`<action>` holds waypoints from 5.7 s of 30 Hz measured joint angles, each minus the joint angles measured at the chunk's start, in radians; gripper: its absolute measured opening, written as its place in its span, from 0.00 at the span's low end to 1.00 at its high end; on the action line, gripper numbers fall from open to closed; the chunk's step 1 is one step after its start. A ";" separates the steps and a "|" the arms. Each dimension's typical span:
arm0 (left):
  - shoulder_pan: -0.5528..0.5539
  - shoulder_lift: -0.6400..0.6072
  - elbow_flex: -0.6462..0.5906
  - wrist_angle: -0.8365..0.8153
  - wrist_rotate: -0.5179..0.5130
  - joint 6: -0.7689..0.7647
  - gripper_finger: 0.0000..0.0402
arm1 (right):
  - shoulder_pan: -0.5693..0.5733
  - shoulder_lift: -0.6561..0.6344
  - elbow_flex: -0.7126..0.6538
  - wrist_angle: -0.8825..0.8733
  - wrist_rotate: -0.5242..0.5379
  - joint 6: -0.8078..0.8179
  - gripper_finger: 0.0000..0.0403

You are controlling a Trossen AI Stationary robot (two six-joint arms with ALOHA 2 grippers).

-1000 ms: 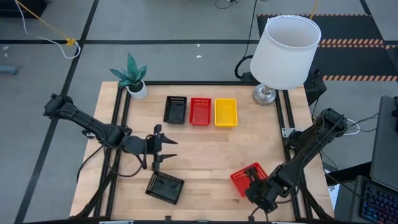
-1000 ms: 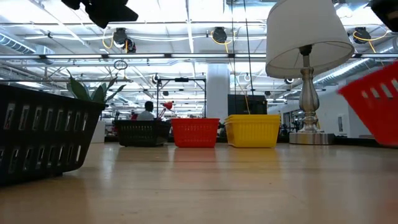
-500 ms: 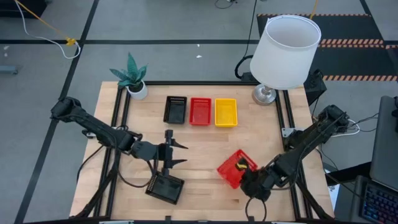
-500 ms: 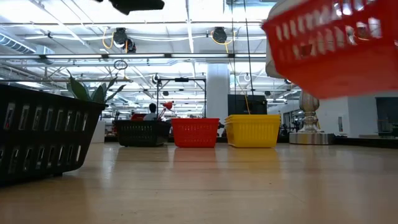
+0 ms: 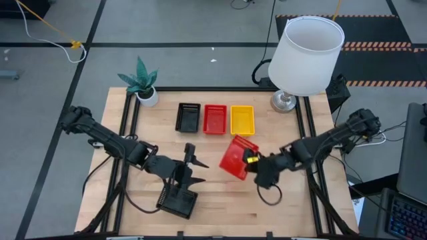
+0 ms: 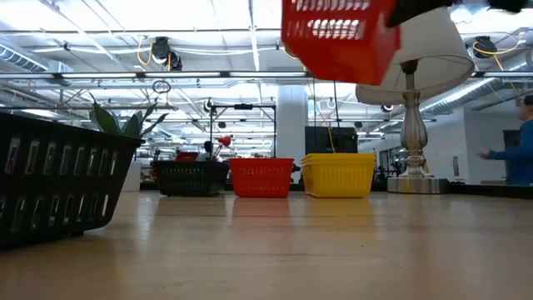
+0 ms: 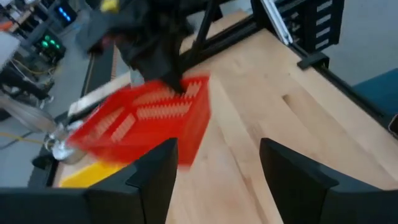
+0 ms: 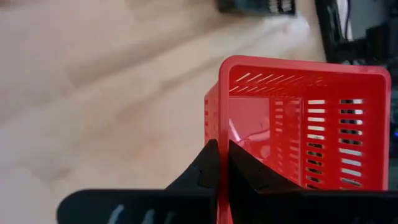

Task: Stack baskets by color
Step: Stack the bottom red bin on the stacked red bins

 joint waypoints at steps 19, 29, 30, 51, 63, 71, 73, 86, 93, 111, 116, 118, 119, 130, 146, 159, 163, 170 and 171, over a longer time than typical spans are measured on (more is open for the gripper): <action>0.088 0.107 0.035 -0.017 0.081 0.041 0.74 | -0.148 0.024 -0.084 0.172 -0.142 -0.178 0.01; 0.138 0.138 0.035 0.040 0.145 0.084 0.57 | -0.177 0.024 -0.119 0.219 -0.162 -0.164 0.01; 0.141 0.149 0.035 0.043 0.145 0.084 0.55 | -0.179 0.024 -0.124 0.234 -0.162 -0.161 0.01; 0.225 0.247 0.035 0.006 0.165 0.084 0.29 | -0.181 0.025 -0.130 0.245 -0.162 -0.152 0.01; 0.238 0.284 0.035 0.028 0.181 0.154 0.29 | -0.181 0.026 -0.130 0.278 -0.160 -0.134 0.01; 0.240 0.285 0.034 0.034 0.179 0.220 0.12 | -0.181 0.024 -0.129 0.307 -0.157 -0.058 0.11; 0.240 0.286 0.034 0.031 0.174 0.232 0.04 | -0.181 0.023 -0.128 0.321 -0.157 -0.025 0.15; 0.302 0.284 0.034 0.028 -0.013 0.061 0.01 | -0.181 0.023 -0.127 0.503 0.054 0.543 0.38; 0.357 0.284 0.034 0.008 -0.016 -0.072 0.01 | -0.181 0.023 -0.099 0.475 0.185 0.613 0.41; 0.323 0.283 0.085 -0.055 -0.042 -0.097 0.01 | -0.270 0.136 -0.088 0.473 0.211 0.532 0.39; 0.321 0.283 0.085 -0.082 -0.065 -0.089 0.02 | -0.279 0.138 -0.088 0.471 0.209 0.519 0.32; 0.321 0.283 0.086 -0.082 -0.071 -0.083 0.01 | -0.279 0.138 -0.088 0.468 0.207 0.512 0.26; 0.321 0.283 0.086 -0.080 -0.074 -0.078 0.01 | -0.279 0.138 -0.088 0.467 0.207 0.511 0.23; 0.309 0.284 0.086 -0.010 -0.109 -0.065 0.11 | -0.278 0.137 -0.088 0.439 0.208 0.483 0.02; 0.216 0.155 0.086 -0.020 -0.221 -0.147 0.66 | -0.279 0.137 -0.089 0.438 0.210 0.462 0.01; 0.176 -0.065 0.086 -0.407 -0.239 -0.425 0.45 | -0.255 0.136 0.042 0.338 0.209 0.482 0.01; 0.122 -0.083 0.065 -0.490 -0.259 -0.526 0.39 | -0.264 0.136 0.115 0.288 0.209 0.449 0.01; -0.013 -0.083 -0.086 -0.443 -0.326 -0.700 0.34 | -0.306 0.135 0.240 0.208 0.209 0.404 0.01; -0.033 -0.083 -0.119 -0.416 -0.340 -0.718 0.34 | -0.314 0.135 0.249 0.209 0.207 0.396 0.01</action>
